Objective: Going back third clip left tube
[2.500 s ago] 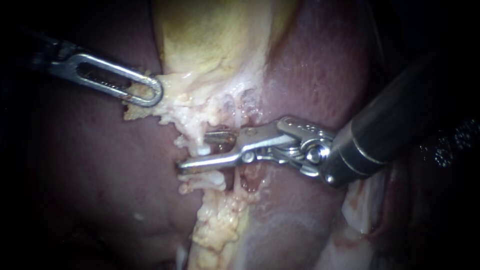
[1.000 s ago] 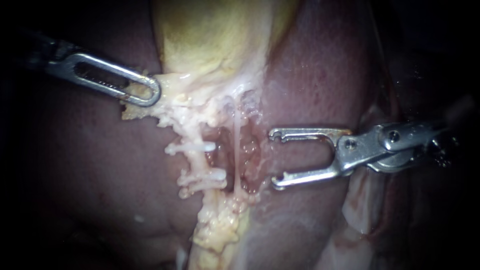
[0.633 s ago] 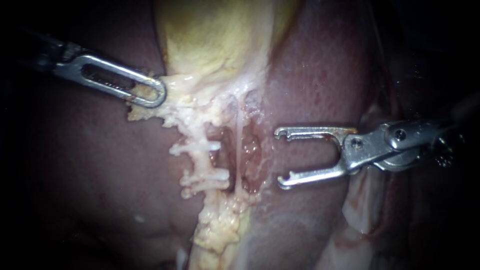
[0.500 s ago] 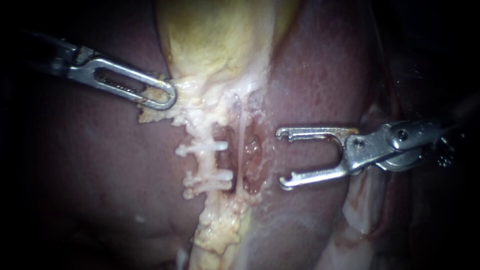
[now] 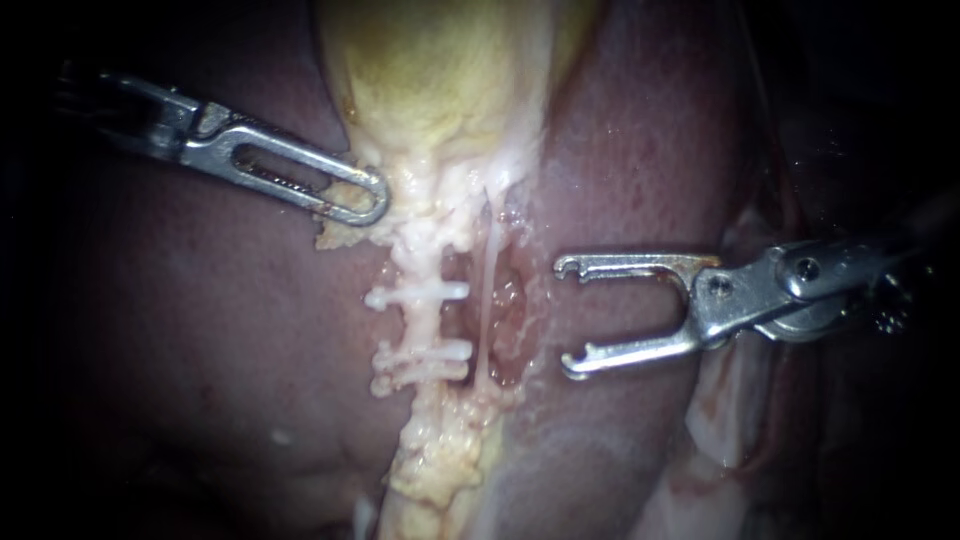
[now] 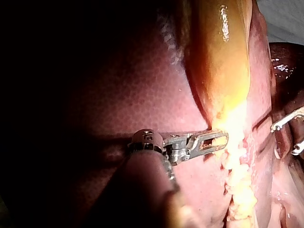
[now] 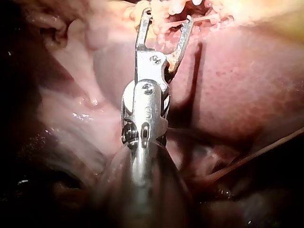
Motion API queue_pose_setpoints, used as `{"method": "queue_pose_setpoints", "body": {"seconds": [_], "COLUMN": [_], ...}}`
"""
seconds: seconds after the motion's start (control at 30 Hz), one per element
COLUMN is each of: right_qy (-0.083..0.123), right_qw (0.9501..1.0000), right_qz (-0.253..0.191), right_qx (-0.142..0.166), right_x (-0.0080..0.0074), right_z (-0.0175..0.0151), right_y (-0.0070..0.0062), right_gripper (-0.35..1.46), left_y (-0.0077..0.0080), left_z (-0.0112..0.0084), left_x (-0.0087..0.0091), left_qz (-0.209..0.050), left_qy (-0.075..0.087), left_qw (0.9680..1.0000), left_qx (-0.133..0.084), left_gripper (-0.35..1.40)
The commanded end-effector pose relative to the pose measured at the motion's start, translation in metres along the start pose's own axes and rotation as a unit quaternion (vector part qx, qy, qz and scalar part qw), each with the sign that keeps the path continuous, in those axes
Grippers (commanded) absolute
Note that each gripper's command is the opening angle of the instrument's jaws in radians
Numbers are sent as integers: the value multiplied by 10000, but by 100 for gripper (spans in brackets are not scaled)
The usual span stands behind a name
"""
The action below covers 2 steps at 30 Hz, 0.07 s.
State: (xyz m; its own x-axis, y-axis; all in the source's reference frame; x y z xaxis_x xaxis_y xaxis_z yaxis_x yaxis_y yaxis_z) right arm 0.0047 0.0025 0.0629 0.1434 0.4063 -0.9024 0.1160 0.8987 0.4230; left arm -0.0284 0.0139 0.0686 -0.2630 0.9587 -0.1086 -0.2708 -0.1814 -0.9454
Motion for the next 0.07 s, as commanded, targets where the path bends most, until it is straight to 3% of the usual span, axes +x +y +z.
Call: {"method": "queue_pose_setpoints", "body": {"seconds": [0.03, 0.07], "right_qy": [5, 5], "right_qw": [10000, 10000], "right_qz": [1, 1], "right_qx": [17, 17], "right_x": [1, 1], "right_z": [1, 2], "right_y": [-1, -1], "right_gripper": [50, 50], "left_y": [0, 0], "left_z": [-1, -3], "left_x": [0, 0], "left_qz": [1, 0], "left_qy": [-2, -6], "left_qw": [10000, 10000], "left_qx": [-2, -7], "left_gripper": [-35, -35]}}
